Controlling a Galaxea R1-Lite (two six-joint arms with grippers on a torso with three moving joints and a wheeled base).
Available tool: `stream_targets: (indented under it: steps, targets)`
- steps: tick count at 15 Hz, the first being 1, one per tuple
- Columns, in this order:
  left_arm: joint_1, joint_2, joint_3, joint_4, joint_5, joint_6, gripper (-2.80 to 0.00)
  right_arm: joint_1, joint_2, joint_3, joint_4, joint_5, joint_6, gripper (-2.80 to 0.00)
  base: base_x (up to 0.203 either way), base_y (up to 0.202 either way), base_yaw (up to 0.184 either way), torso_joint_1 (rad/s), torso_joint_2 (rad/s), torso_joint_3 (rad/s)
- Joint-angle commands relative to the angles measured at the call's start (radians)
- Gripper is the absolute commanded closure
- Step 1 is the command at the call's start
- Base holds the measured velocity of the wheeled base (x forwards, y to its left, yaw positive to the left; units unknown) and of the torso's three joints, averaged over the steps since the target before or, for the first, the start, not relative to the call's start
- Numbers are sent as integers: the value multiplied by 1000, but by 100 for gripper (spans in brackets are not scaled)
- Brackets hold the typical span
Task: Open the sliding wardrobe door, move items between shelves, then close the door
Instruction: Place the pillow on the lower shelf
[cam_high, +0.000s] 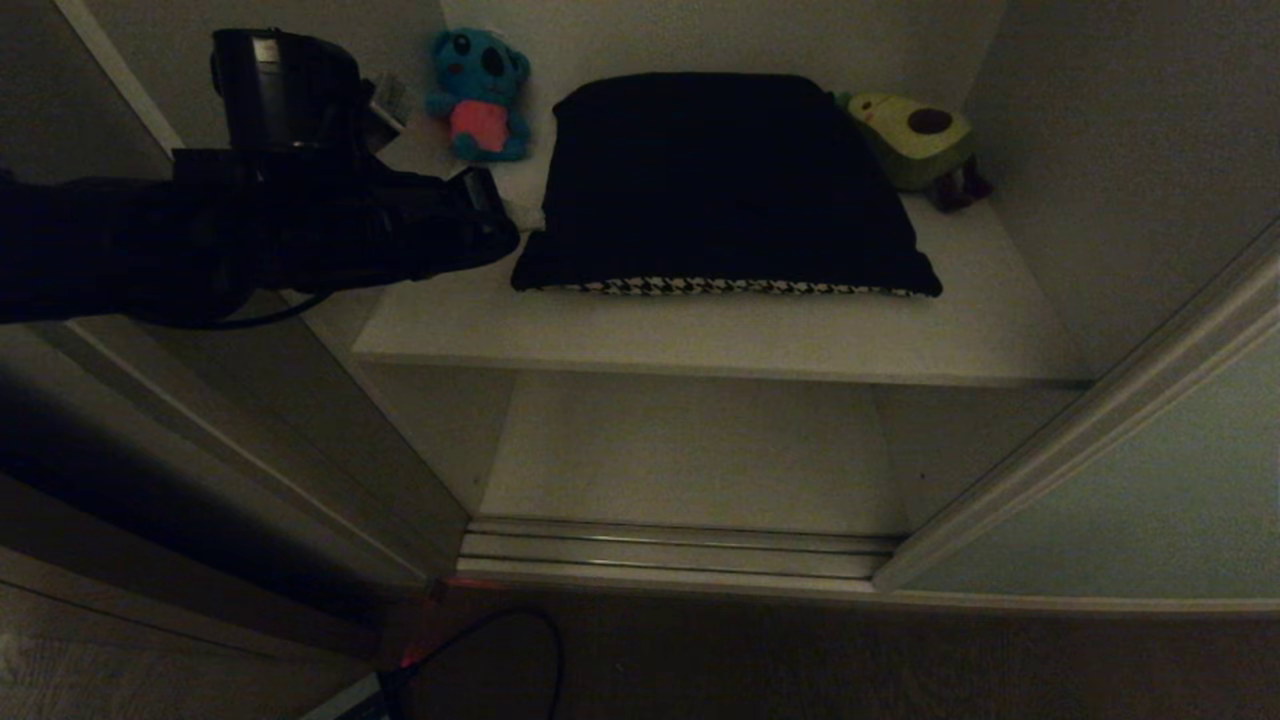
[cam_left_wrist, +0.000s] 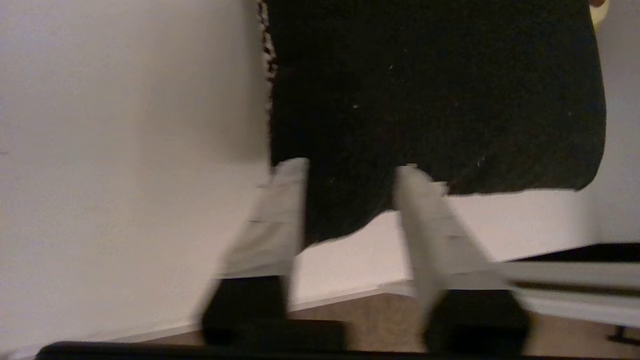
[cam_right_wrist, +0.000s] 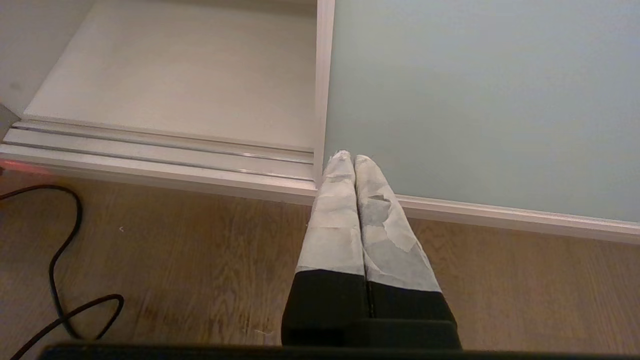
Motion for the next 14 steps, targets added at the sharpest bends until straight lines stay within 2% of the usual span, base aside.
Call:
stream_targets:
  steps: [1, 6, 9, 11, 14]
  targets:
    - [-17, 42, -18, -2, 9, -10, -280, 0, 1, 3, 0, 0, 0, 0, 0, 0, 0, 0, 0, 0]
    - [-17, 93, -3, -120, 17, -1, -280, 0, 1, 3, 0, 0, 0, 0, 0, 0, 0, 0, 0, 0]
    - [-17, 98, 6, -136, 14, 71, -280, 0, 1, 3, 0, 0, 0, 0, 0, 0, 0, 0, 0, 0]
    - [-17, 109, 21, -151, 9, 80, -280, 0, 1, 3, 0, 0, 0, 0, 0, 0, 0, 0, 0, 0]
    - [-17, 165, 29, -290, 5, 72, -280, 0, 1, 3, 0, 0, 0, 0, 0, 0, 0, 0, 0, 0]
